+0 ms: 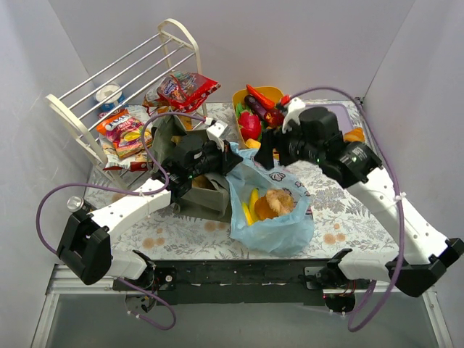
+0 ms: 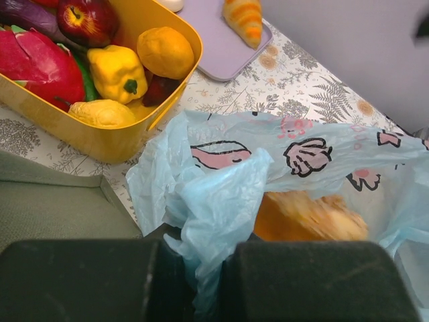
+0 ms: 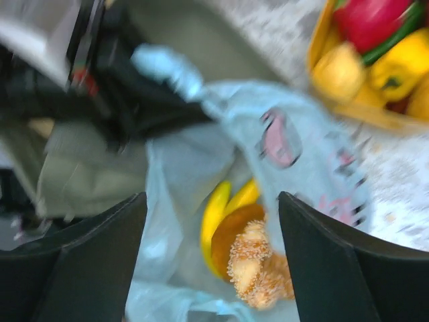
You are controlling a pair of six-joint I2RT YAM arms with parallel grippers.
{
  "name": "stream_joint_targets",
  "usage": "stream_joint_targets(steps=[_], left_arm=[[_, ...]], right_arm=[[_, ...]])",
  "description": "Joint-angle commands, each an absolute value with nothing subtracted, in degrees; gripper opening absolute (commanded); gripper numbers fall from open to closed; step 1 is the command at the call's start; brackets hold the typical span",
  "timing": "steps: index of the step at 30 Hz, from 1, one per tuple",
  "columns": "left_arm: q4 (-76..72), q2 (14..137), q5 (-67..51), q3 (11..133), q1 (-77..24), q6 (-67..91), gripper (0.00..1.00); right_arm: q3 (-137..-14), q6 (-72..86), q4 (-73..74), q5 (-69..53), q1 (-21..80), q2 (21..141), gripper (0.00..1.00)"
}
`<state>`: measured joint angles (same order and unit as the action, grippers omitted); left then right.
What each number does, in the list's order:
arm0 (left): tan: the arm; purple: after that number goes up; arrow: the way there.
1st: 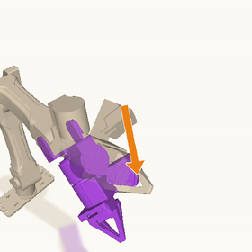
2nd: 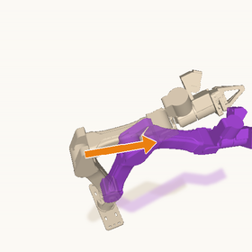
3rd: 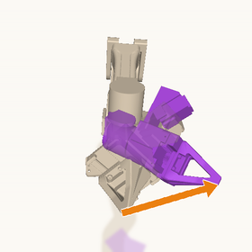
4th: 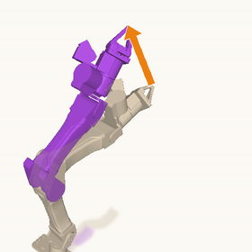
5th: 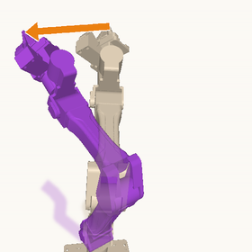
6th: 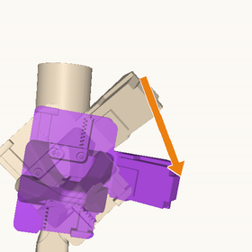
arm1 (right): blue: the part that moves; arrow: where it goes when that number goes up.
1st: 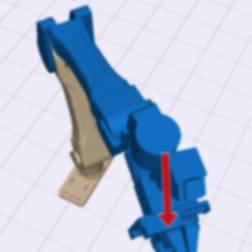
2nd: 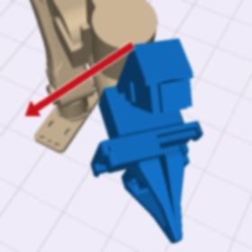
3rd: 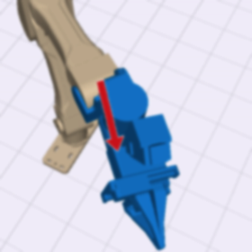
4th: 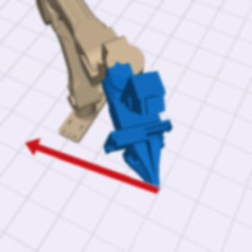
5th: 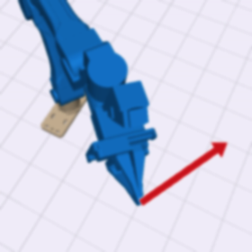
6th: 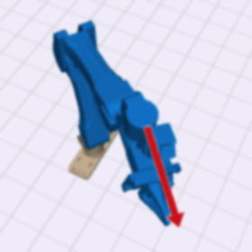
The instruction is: Place the mixed food into the grocery bags and tie them
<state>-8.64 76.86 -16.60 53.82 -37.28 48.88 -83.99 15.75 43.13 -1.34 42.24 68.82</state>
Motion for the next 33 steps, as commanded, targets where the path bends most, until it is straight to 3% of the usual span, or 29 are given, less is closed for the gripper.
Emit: stream_joint_targets(steps=[1, 5, 15, 33], left_arm=[[-8.88, 75.50, -16.96, 54.05, -37.62, 48.43, 0.00], [-8.61, 75.41, -16.44, 54.14, -37.88, 48.08, 0.00], [-8.70, 75.67, -16.52, 54.05, -38.58, 48.08, 0.00], [-8.70, 75.85, -16.44, 54.05, -39.20, 48.16, 0.00]], right_arm=[[-88.15, 9.41, 38.34, 0.36, 30.28, 76.18, 0.81], [-90.34, 3.35, 31.56, -0.36, 24.00, 83.47, 0.78], [-104.76, -2.46, 34.80, 8.08, 20.30, 107.30, 0.76], [-101.08, -3.43, 34.46, 7.82, 20.30, 114.34, 0.74]])
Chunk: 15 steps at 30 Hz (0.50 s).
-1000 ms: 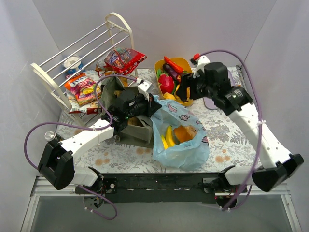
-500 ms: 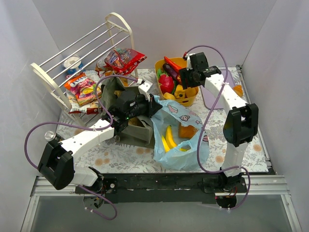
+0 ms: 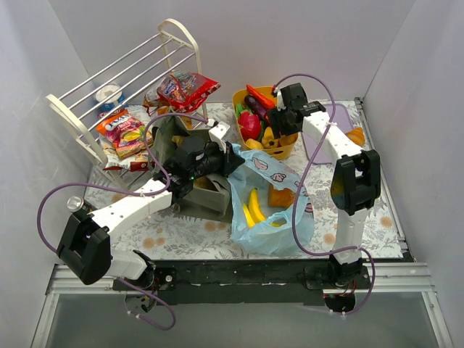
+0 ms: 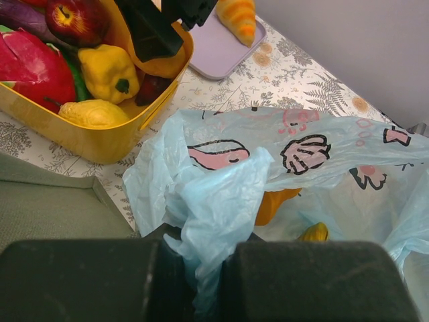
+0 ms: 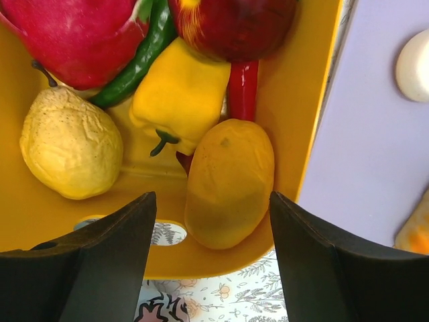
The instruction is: Place the mixed food into the grocery bags and tie them
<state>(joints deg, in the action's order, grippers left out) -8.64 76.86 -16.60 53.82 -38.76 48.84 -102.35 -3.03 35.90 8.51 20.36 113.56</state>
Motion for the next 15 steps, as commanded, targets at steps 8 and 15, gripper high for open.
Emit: stream_joint_targets(steps=[8, 15], left_arm=[[-8.70, 75.67, -16.44, 54.05, -39.37, 48.08, 0.00], [-8.61, 75.23, -16.26, 54.05, -39.55, 47.81, 0.00]], right_arm=[[-98.79, -2.81, 33.31, 10.11, 20.30, 115.40, 0.75], [-100.02, -2.99, 31.73, 9.84, 20.30, 119.70, 0.67]])
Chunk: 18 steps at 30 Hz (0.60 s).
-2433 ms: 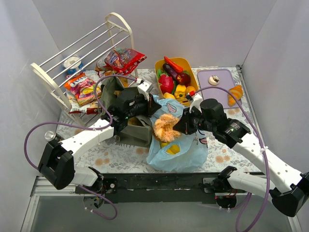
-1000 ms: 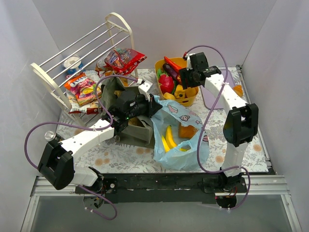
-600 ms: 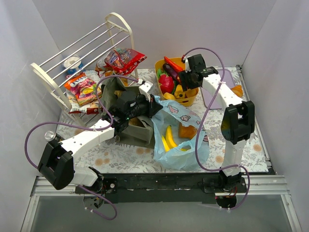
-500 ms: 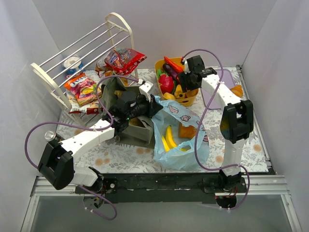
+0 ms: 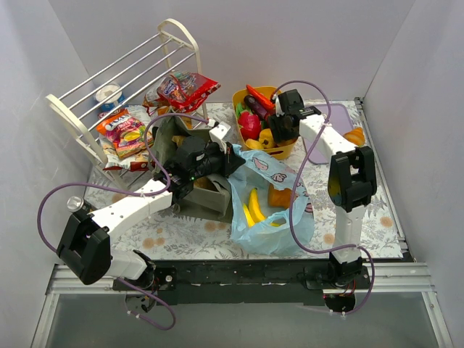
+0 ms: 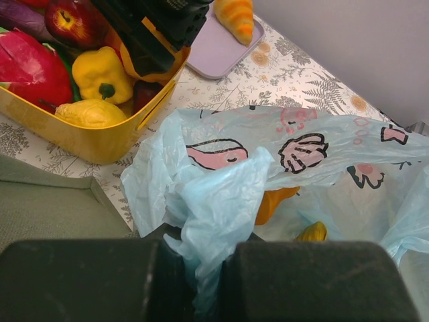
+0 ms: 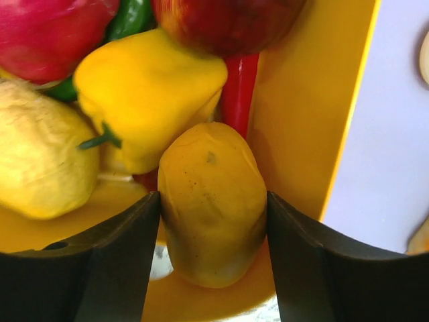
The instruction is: Place the mixed food into the grocery bags and tie them
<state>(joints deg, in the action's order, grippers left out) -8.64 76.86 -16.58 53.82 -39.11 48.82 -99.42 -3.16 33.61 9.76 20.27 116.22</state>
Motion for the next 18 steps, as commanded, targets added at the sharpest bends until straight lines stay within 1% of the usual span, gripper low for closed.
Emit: stream_joint_targets(steps=[1, 2, 4, 5, 8, 10, 13, 14, 15, 17, 18], left_arm=[[-8.61, 75.32, -16.17, 54.05, -39.55, 47.90, 0.00], [-8.61, 75.24, -16.00, 54.05, -39.64, 47.73, 0.00], [-8.61, 75.41, -15.91, 54.05, -39.73, 47.72, 0.00], [-8.61, 75.41, -15.91, 53.97, -39.81, 47.64, 0.00], [-8.61, 75.59, -15.99, 54.05, -39.90, 47.64, 0.00], [-8.61, 75.76, -16.08, 54.05, -39.90, 47.81, 0.00], [-8.44, 75.85, -16.17, 54.05, -39.99, 47.73, 0.00], [-8.44, 75.85, -16.17, 54.14, -39.99, 47.81, 0.00], [-8.35, 75.94, -16.08, 54.23, -39.99, 47.73, 0.00], [-8.17, 75.94, -15.65, 54.23, -39.99, 47.72, 0.00], [-8.09, 75.94, -15.64, 54.23, -39.99, 47.64, 0.00]], right_arm=[[-100.98, -2.99, 31.73, 9.84, 20.30, 120.05, 0.61], [-101.60, -2.99, 31.99, 9.84, 20.22, 120.32, 0.51], [-103.61, -2.64, 33.48, 8.71, 20.39, 119.89, 0.42], [-103.88, -2.55, 33.49, 8.18, 20.56, 119.01, 0.32], [-104.33, -2.90, 32.96, 7.03, 22.14, 113.22, 0.19], [-104.15, -3.34, 32.61, 5.90, 24.34, 107.25, 0.19], [-100.30, -2.47, 31.30, 4.49, 27.85, 97.85, 0.18], [-96.02, -1.16, 30.68, 4.66, 28.91, 95.21, 0.19], [-93.45, -0.62, 29.63, 4.75, 30.92, 89.79, 0.18], [-87.92, 1.30, 27.35, 4.05, 32.86, 84.23, 0.18], [-83.11, 2.88, 26.81, 3.09, 34.61, 79.24, 0.19]])
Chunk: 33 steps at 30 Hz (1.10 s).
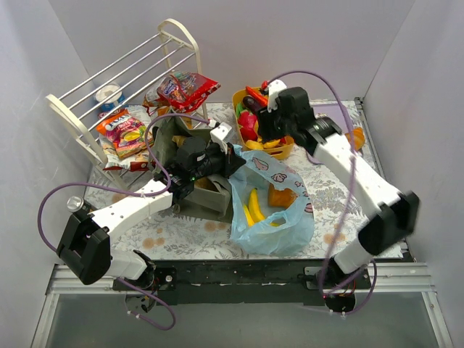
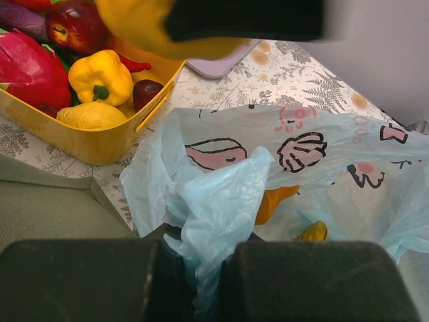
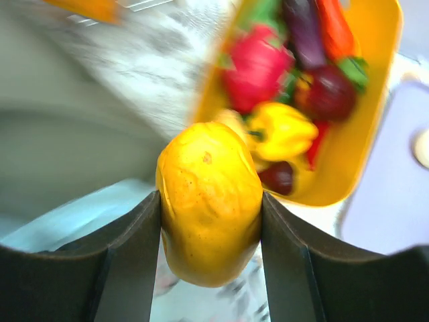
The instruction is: Place the mixed food into the grocery bags and tie them
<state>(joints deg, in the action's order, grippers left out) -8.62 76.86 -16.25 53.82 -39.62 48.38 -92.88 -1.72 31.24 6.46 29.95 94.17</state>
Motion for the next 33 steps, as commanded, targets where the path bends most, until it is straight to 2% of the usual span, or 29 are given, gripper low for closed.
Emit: stream_joint_targets(steps=[1, 6, 9, 14, 15, 16, 17, 18, 20, 25, 28, 29, 33], left_arm=[[-8.00, 75.94, -15.47, 54.23, -39.99, 47.64, 0.00], [-7.82, 75.67, -14.77, 54.40, -39.99, 47.55, 0.00], [-7.65, 75.67, -14.50, 54.40, -39.99, 47.37, 0.00], [-7.56, 75.67, -14.15, 54.49, -39.99, 47.02, 0.00], [-7.56, 75.59, -14.15, 54.41, -39.99, 46.93, 0.00], [-7.56, 75.59, -14.06, 54.40, -39.99, 46.85, 0.00], [-7.47, 75.50, -13.89, 54.40, -39.99, 46.85, 0.00], [-7.47, 75.67, -13.89, 54.40, -39.99, 46.85, 0.00], [-7.47, 75.67, -13.97, 54.40, -39.99, 46.76, 0.00], [-7.47, 75.94, -14.24, 54.40, -39.99, 46.85, 0.00], [-7.47, 75.94, -14.24, 54.41, -39.99, 46.76, 0.00], [-7.47, 75.94, -14.24, 54.40, -39.99, 46.84, 0.00], [-7.47, 76.03, -14.24, 54.40, -39.99, 46.76, 0.00]], right_arm=[[-80.53, 3.77, 26.37, 1.07, 35.41, 76.84, 0.18], [-66.92, 11.93, 23.47, -7.37, 39.81, 63.91, 0.19], [-63.91, 13.88, 23.99, -11.60, 43.41, 61.70, 0.19], [-62.22, 12.66, 28.99, -10.02, 49.12, 63.45, 0.26], [-62.57, 12.57, 30.13, -9.06, 49.22, 63.80, 0.31], [-63.10, 12.57, 32.58, -6.96, 49.22, 64.33, 0.41], [-64.58, 11.96, 33.56, -6.07, 49.22, 64.86, 0.71], [-65.56, 11.87, 34.18, -5.63, 49.22, 65.04, 0.88], [-69.41, 11.34, 35.15, -2.73, 49.13, 65.21, 0.99], [-79.18, 9.67, 36.30, -3.06, 43.35, 67.93, 0.98], [-80.77, 9.66, 33.15, -7.36, 33.86, 69.60, 0.91], [-80.68, 9.93, 32.09, -8.60, 28.79, 70.48, 0.85], [-80.42, 9.41, 24.28, -10.72, 20.67, 76.53, 0.78]])
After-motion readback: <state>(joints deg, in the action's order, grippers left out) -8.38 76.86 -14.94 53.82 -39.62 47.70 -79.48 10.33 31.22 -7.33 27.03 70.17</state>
